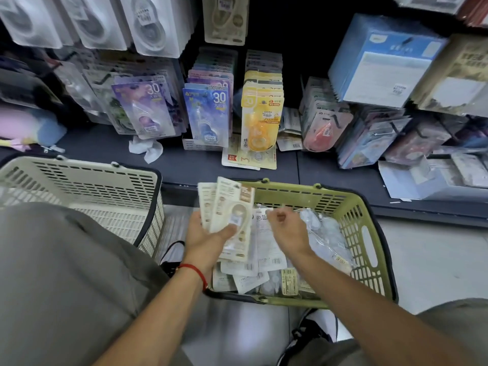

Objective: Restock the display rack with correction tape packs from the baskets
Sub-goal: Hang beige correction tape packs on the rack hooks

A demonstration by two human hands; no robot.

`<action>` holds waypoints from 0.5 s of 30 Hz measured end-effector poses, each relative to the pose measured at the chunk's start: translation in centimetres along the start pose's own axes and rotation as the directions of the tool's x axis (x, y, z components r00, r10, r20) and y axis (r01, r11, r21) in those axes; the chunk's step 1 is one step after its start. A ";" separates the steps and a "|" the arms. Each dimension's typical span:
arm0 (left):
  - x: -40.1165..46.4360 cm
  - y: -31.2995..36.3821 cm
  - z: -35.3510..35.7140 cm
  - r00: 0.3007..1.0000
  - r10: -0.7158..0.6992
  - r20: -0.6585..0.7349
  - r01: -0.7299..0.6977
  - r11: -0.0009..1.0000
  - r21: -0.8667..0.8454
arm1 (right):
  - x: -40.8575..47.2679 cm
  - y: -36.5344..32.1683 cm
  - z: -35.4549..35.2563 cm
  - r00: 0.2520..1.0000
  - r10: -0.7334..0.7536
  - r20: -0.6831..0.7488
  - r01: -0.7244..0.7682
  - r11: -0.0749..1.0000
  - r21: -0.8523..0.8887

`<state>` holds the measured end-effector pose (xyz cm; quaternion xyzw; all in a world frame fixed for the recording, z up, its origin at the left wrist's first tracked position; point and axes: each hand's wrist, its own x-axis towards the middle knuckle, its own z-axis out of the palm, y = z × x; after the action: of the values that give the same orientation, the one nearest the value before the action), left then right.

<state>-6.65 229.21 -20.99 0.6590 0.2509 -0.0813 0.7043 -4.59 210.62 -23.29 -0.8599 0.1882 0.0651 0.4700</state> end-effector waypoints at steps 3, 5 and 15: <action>0.7 1.0 -1.7 0.985 0.068 -0.159 -0.071 0.997 -0.008 | -0.9 2.2 2.3 0.978 0.147 0.147 -0.061 0.880 -0.471; 0.7 1.3 -2.2 0.976 0.089 -0.198 -0.097 0.995 -0.030 | -1.9 2.6 4.2 0.971 0.172 0.166 -0.056 0.838 -0.542; 0.8 0.3 -1.4 0.983 0.120 -0.142 -0.108 0.990 0.088 | -0.9 4.1 3.2 0.949 0.312 0.036 -0.312 0.950 0.002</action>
<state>-6.22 230.81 -21.09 0.7043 0.2606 -0.0020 0.6603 -6.74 211.49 -27.98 -0.8163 0.3137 0.1531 0.4601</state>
